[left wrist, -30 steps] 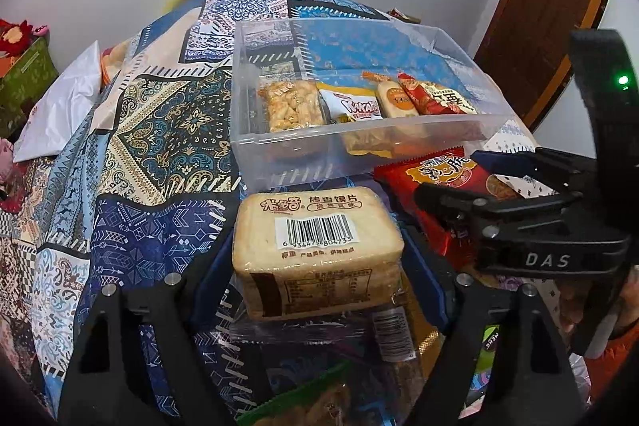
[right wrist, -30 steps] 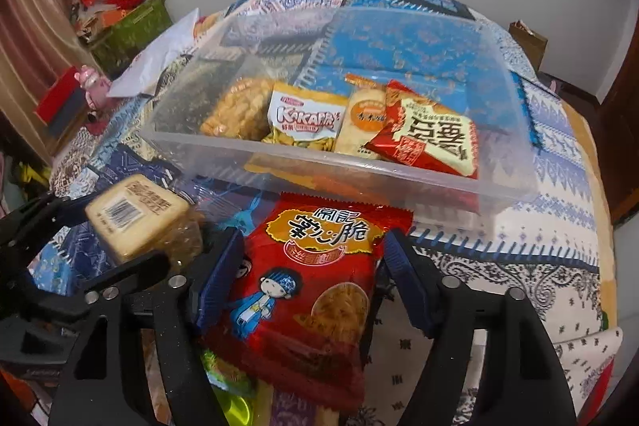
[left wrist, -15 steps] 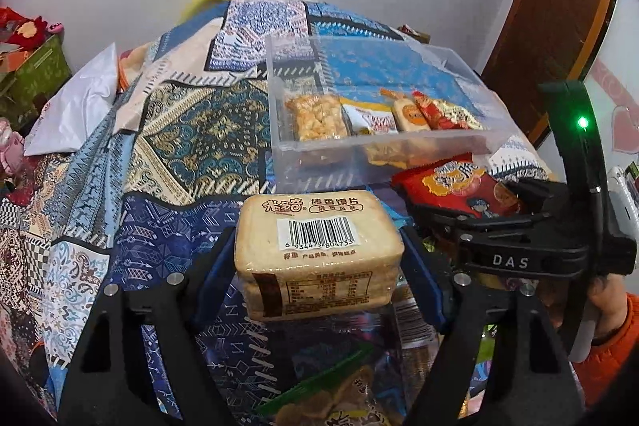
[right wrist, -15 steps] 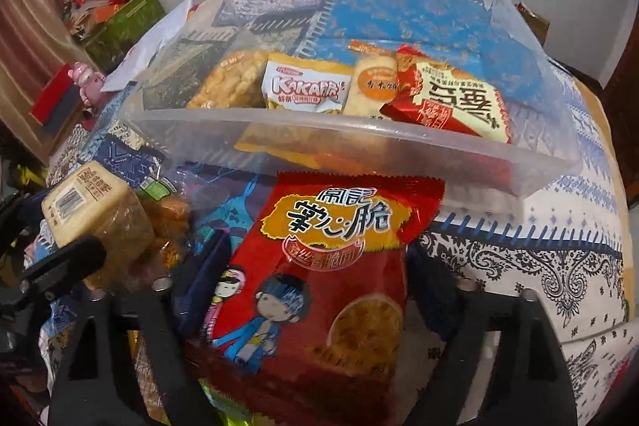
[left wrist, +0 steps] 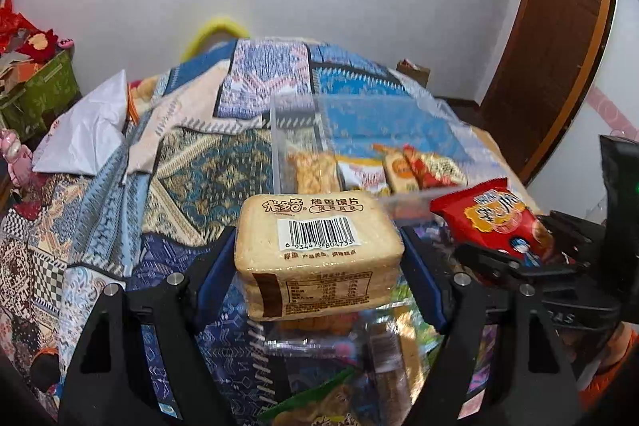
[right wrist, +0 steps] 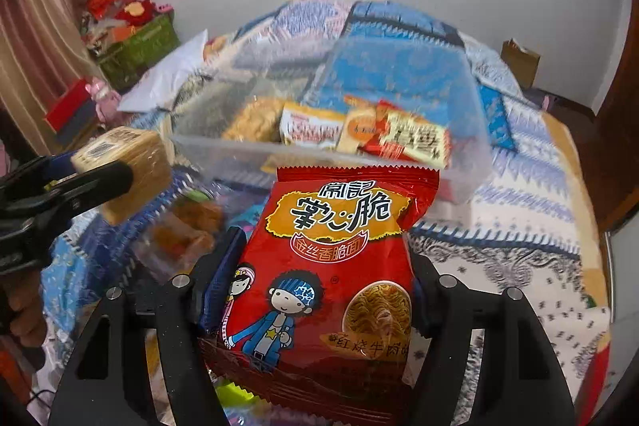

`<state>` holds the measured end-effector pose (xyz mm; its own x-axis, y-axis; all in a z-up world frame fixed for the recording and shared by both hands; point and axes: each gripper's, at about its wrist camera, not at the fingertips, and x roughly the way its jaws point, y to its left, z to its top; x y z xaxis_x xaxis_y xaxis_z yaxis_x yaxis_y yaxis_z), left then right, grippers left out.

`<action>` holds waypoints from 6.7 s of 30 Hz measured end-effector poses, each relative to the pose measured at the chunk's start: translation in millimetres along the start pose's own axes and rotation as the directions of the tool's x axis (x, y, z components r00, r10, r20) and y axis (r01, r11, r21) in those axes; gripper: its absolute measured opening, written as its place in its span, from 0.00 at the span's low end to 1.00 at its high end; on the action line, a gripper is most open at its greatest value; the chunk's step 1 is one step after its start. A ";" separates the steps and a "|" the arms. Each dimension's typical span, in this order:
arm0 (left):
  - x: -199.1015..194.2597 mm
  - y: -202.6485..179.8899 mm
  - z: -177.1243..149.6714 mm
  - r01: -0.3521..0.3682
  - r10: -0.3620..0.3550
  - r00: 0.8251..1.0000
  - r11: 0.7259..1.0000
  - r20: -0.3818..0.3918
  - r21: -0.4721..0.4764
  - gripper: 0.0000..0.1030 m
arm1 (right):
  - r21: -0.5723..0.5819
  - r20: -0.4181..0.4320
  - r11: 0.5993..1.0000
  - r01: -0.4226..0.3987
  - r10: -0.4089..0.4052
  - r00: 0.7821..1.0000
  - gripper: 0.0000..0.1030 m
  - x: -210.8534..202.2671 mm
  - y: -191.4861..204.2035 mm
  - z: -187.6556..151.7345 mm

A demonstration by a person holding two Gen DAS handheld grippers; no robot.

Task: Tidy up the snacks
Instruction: 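Lower the boxed cake and red cartoon chip bag into the clear box, release both, then grasp the green-edged cookie bag with the left gripper while the right grasps the purple biscuit pack, then lower the cookie bag and purple biscuit pack into the clear box, open both grippers, then grasp the gold-striped biscuit pack with the left gripper while the right grasps the green jelly cup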

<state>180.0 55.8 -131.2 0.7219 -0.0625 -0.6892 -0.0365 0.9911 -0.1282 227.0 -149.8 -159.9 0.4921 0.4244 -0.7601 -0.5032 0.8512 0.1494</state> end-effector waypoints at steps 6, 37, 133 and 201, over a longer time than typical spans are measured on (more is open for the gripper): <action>-9.1 -3.5 22.7 -0.003 0.004 0.998 1.000 0.062 -0.010 0.76 | 0.000 0.098 1.000 0.011 -0.011 0.995 0.65 -19.2 1.8 21.7; 120.9 -21.7 53.6 -0.024 0.025 0.992 1.000 -0.124 0.012 0.76 | 0.041 0.018 0.997 0.062 -0.063 0.998 0.66 68.4 -41.9 61.6; -17.0 -2.8 -19.3 -0.005 0.003 0.999 0.999 -0.034 -0.043 0.45 | 0.054 0.147 0.997 0.050 -0.057 0.988 0.41 -50.1 -10.7 -18.7; 50.3 -4.5 48.2 -0.044 0.041 0.997 0.999 -0.072 -0.032 0.71 | 0.067 0.134 0.996 0.060 -0.068 0.989 0.56 -6.7 -37.5 47.7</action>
<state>249.7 53.9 -130.9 0.6684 -0.0300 -0.7432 -0.0902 0.9885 -0.1210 276.5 -169.8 -130.2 0.6163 0.4030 -0.6765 -0.4240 0.8938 0.1462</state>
